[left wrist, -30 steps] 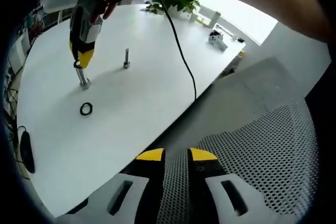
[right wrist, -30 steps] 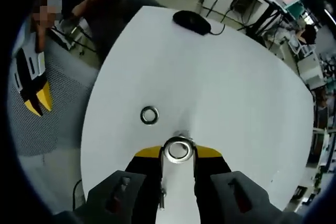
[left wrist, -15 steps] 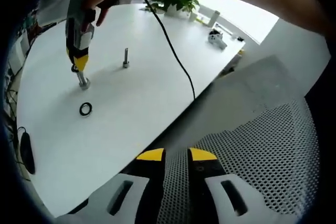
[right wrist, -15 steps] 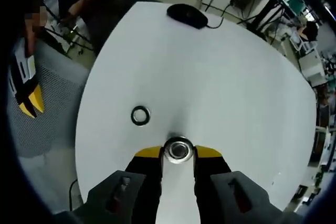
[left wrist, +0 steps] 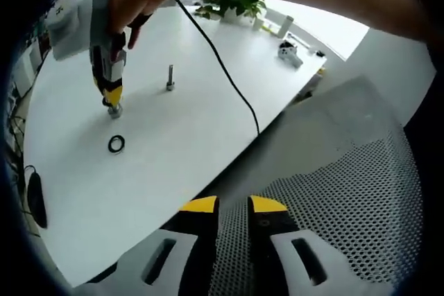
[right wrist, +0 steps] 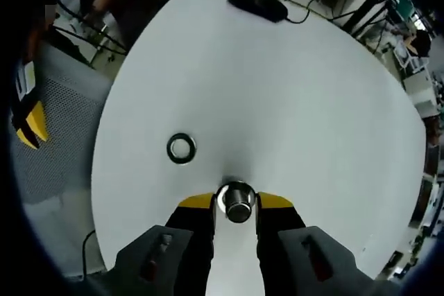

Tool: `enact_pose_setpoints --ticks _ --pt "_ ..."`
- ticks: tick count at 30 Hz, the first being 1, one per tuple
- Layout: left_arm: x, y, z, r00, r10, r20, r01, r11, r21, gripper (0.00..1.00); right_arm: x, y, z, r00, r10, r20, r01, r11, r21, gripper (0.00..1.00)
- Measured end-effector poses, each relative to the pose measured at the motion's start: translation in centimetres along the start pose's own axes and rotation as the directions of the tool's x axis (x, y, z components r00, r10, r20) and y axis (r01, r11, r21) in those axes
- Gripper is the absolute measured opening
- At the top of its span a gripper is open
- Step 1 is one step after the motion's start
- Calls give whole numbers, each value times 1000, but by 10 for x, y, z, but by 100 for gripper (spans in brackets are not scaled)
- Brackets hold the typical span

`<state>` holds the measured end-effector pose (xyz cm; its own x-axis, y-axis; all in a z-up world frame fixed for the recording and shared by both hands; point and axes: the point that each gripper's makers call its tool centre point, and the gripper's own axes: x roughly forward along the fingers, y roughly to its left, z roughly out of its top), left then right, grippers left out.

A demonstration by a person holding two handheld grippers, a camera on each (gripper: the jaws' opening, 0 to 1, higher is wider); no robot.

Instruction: Place the washer onto the threaded stud by aligning its center hole with the stud, sliding it down to the base, and recovering from edge contact or off-axis alignment until the washer reaches the visible bottom stop.

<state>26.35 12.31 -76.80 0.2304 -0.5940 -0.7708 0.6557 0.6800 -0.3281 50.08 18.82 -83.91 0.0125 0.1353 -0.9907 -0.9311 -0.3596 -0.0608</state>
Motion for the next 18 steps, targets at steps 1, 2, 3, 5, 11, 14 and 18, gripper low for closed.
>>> enact_pose_setpoints --ticks 1,2,3,5,11,14,18 --pt "-1 2 2 1000 11 13 -11 1000 6 14 2 0 0 1000 7 0 -7 1000 -1 22" --pt "-2 3 4 1000 18 23 -18 1000 15 14 2 1 0 1000 13 1 -13 1000 1 22" --pt "-1 3 5 1000 14 28 -15 1000 19 14 5 1 0 1000 17 4 -17 1000 1 22" --pt "-1 2 3 1000 9 14 -9 1000 8 13 9 2 -2 1000 27 -3 -27 1000 2 22" --pt "-1 4 6 999 20 30 -20 1000 10 13 17 2 -3 999 45 -7 -45 999 0 22" --pt "-1 4 5 1000 21 22 -21 1000 12 13 17 0 -4 999 43 -1 -43 999 9 23" --pt "-1 4 5 999 22 24 -22 1000 11 13 19 1 -4 998 63 13 -64 994 83 25"
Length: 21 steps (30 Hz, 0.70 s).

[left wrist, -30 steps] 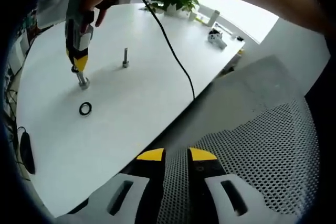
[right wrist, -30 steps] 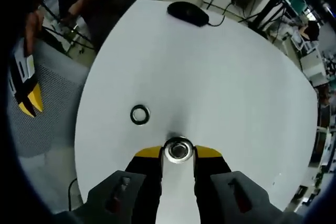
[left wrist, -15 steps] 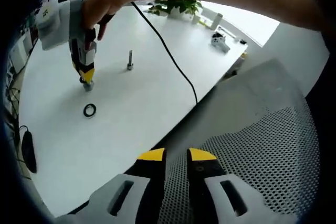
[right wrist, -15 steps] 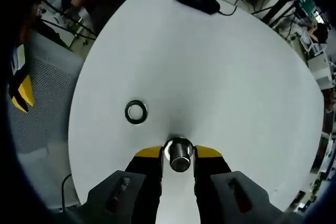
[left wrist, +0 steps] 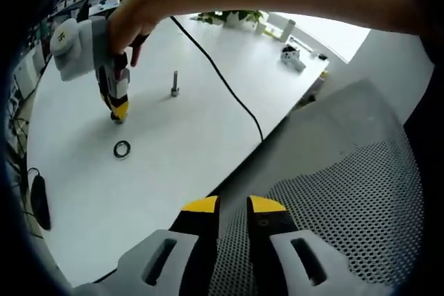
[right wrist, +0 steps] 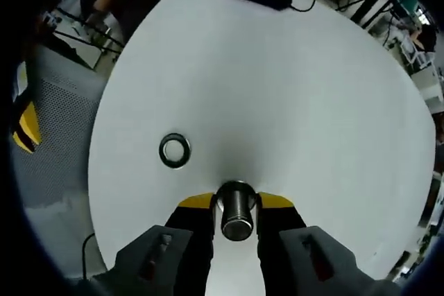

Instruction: Place the washer onto the threaded stud by aligning its center hole with the stud, sliding it down to the base, and recovering from edge contact or off-axis alignment until the washer reaches the visible bottom stop.

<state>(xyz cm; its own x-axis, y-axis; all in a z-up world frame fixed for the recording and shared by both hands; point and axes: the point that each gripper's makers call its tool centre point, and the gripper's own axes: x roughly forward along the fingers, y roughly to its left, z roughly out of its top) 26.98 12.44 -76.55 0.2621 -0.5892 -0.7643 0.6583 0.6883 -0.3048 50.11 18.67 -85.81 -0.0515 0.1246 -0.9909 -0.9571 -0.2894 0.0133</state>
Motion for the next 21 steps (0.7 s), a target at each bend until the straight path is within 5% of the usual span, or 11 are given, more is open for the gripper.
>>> enact_pose_setpoints --ticks 4,21 --pt "0 -1 -1 1000 -5 -7 5 1000 6 13 -3 -1 5 997 -2 77 -7 994 112 40" --pt "2 -7 -5 999 -32 -39 33 999 32 13 -40 19 -15 980 -119 160 80 969 233 41"
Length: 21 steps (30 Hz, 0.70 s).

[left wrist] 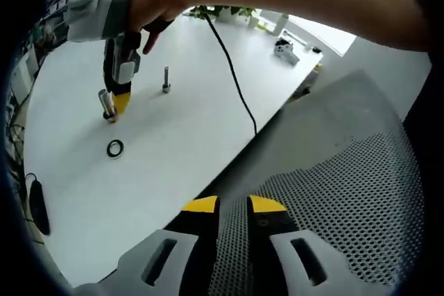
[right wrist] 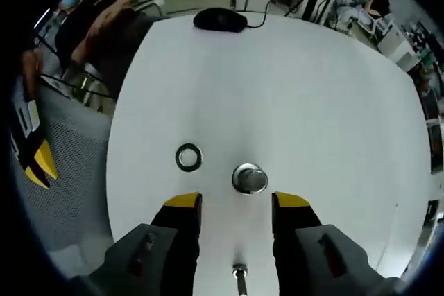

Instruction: Place the washer onto the threaded stud by aligning its center hole with the stud, sliding it down to the base, and recovering from edge contact or off-axis alignment until the washer reaches the visible bottom stop.

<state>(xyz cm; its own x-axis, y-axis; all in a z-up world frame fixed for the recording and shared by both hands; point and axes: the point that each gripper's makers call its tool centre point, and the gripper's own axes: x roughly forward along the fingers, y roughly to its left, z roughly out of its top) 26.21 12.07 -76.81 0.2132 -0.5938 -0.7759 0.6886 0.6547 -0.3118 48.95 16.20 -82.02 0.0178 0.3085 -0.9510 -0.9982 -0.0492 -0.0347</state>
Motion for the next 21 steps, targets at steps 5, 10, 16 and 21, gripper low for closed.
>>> enact_pose_setpoints --ticks 5,10,16,21 --pt "-1 -1 2 1000 -6 14 6 1000 -11 14 -9 14 -7 1000 20 9 -20 998 59 39" --pt "0 -2 1 1000 -13 6 13 1000 -3 14 -8 31 -8 999 41 28 -43 997 71 39" --pt "0 -3 1 1000 -16 7 16 1000 2 14 -1 46 -11 998 56 31 -58 995 84 38" --pt "0 -3 1 1000 -15 6 15 1000 1 14 5 59 -7 996 75 45 -78 994 78 38"
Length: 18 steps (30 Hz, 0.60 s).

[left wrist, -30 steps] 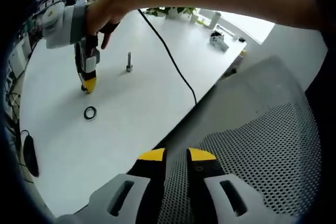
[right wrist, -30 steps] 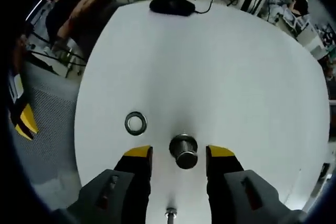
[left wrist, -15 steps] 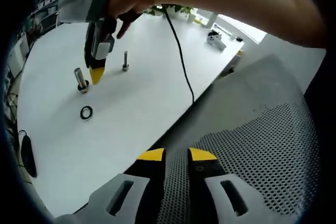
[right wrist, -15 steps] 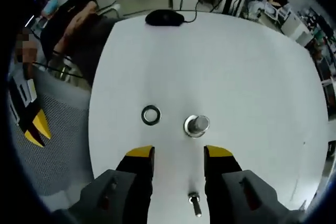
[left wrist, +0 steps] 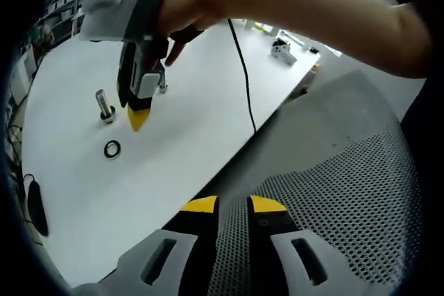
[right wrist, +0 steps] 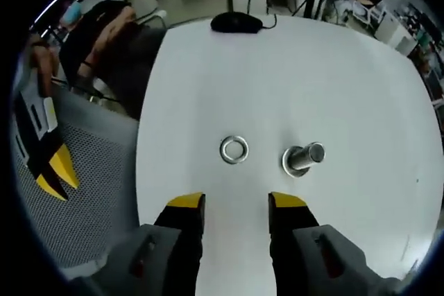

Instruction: Place the washer onto the threaded stud by aligning its center hole with the stud, sliding it down to the base, and recovering from edge contact or off-axis alignment until the washer reaches the visible bottom stop.

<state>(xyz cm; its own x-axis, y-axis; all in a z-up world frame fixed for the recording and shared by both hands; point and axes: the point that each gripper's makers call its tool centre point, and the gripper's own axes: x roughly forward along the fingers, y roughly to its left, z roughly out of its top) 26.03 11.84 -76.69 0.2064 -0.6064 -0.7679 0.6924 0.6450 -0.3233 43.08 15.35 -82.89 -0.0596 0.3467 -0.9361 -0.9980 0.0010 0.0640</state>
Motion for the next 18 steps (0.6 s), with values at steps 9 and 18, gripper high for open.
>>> enact_pose_setpoints --ticks 9,18 --pt "0 1 -1 1000 3 -5 -3 1000 -2 14 17 19 2 999 36 10 -36 999 2 38" --pt "0 2 0 1000 9 1 -9 1000 -5 14 27 30 2 999 46 -1 -46 999 -23 37"
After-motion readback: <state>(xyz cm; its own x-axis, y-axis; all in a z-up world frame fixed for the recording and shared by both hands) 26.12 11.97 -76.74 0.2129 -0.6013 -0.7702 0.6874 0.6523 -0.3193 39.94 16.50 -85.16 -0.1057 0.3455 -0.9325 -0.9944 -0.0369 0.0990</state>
